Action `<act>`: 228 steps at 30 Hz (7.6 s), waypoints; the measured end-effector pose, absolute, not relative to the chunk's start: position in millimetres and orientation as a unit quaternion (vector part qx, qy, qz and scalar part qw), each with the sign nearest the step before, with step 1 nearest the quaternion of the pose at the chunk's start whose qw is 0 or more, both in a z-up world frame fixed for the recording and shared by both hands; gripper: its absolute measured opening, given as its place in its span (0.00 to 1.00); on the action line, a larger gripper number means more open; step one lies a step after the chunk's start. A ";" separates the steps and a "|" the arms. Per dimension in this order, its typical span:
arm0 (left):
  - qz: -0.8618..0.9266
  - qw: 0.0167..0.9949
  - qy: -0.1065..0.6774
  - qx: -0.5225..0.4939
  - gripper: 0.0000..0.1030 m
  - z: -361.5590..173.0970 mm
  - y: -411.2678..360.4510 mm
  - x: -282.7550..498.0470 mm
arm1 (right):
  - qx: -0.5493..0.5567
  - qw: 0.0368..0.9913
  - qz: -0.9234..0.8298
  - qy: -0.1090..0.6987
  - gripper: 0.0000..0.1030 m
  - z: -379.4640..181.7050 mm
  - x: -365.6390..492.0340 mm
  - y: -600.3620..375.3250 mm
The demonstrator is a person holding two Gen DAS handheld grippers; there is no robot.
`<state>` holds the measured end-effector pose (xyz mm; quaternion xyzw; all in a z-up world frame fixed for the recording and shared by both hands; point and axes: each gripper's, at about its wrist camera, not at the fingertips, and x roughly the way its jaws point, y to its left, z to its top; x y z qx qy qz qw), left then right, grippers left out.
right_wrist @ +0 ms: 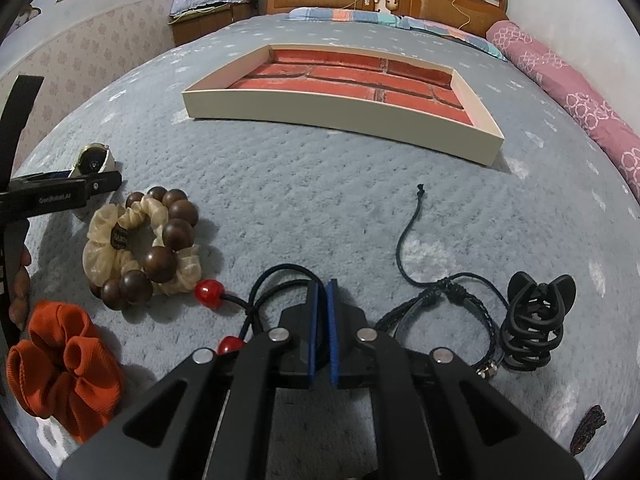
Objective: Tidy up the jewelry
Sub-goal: 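Close the right tool on the cord bracelet while the left tool grasps the watch band, then carry the watch and cord bracelet into the brick-lined tray and release both, then withdraw both tools from the tray toward the remaining jewelry, then grasp the brown bead bracelet with the left tool while the right tool grasps the black hair clip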
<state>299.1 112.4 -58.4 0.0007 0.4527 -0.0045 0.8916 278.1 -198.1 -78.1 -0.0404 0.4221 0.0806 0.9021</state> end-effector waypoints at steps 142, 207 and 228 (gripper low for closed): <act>-0.042 0.945 0.325 -0.015 0.95 0.0 59.9 204.8 | 0.017 0.953 -0.017 0.303 0.83 -22.3 237.0 -327.4; -0.123 0.885 0.449 0.015 0.22 -61.9 28.0 249.5 | 0.016 0.931 0.023 0.363 0.56 -62.7 271.7 -311.7; -0.118 0.908 0.401 0.007 0.17 -39.7 29.6 231.4 | 0.020 0.938 0.012 0.346 0.56 -55.3 266.2 -316.2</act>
